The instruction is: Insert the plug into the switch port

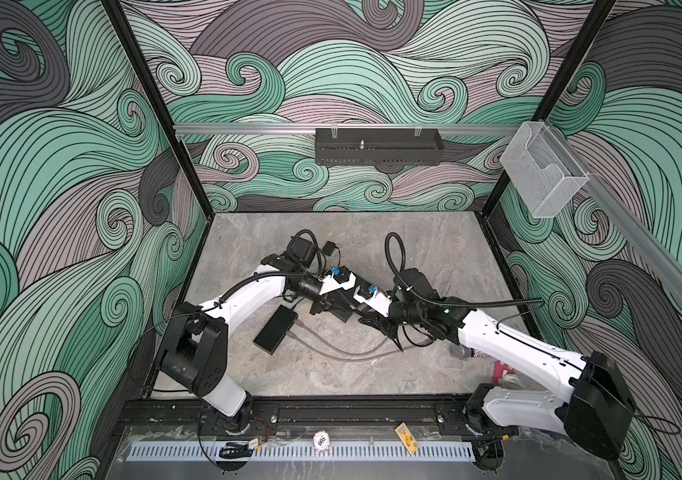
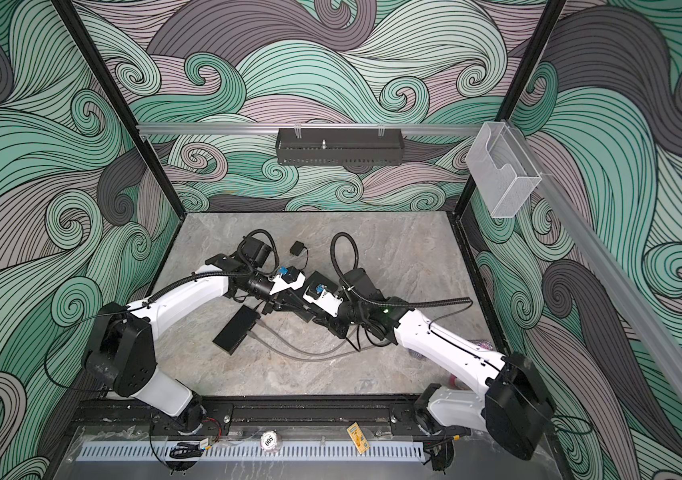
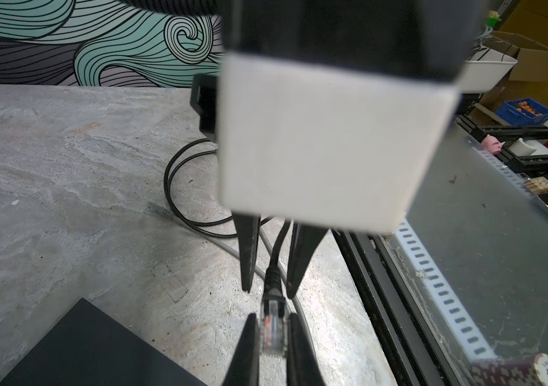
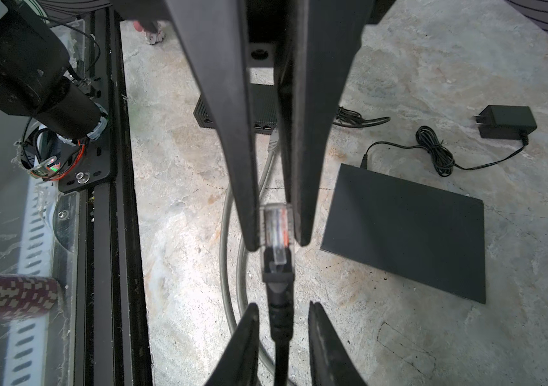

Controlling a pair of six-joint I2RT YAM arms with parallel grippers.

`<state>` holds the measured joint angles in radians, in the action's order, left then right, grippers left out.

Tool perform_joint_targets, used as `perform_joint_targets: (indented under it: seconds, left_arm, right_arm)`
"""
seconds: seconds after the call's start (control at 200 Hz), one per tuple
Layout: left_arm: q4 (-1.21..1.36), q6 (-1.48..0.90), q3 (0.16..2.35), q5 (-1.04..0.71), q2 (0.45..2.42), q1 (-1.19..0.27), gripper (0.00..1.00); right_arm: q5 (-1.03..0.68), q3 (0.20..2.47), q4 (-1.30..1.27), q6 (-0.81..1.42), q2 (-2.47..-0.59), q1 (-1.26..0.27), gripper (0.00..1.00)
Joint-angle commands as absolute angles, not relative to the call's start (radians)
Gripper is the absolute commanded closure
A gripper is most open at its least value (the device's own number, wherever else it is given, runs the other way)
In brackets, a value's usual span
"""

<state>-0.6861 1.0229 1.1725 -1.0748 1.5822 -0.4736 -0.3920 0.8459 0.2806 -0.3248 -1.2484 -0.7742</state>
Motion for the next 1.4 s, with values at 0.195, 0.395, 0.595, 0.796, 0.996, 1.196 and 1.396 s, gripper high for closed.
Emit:
perform_joint_targets:
  seconds: [0.195,0.395,0.595,0.796,0.996,1.196,1.396]
  left_arm:
    - [-0.802,1.096,1.223,-1.072,1.605,-0.481,0.88]
    - [-0.843,1.126,1.236,-1.055,1.62,-0.495,0.88]
    - [-0.846,1.127,1.236,-1.053,1.624,-0.501,0.88]
    - [-0.864,1.137,1.245,-1.047,1.635,-0.508,0.88]
    - [-0.863,1.134,1.247,-1.044,1.634,-0.508,0.88]
    - [-0.862,1.13,1.248,-1.041,1.635,-0.508,0.88]
    - [-0.861,1.127,1.249,-1.037,1.636,-0.508,0.88]
  right_arm:
    - [-0.374,0.882,0.33,-0.357,-1.235,-0.787,0.73]
    - [-0.341,0.878,0.317,-0.341,-1.224,-0.787,0.71]
    - [-0.374,0.876,0.307,-0.337,-1.23,-0.787,0.72]
    - [-0.407,0.876,0.307,-0.342,-1.232,-0.786,0.76]
    - [-0.43,0.888,0.321,-0.347,-1.249,-0.787,0.77]
    - [-0.451,0.891,0.327,-0.35,-1.253,-0.786,0.8]
    - [-0.449,0.893,0.33,-0.35,-1.256,-0.787,0.92]
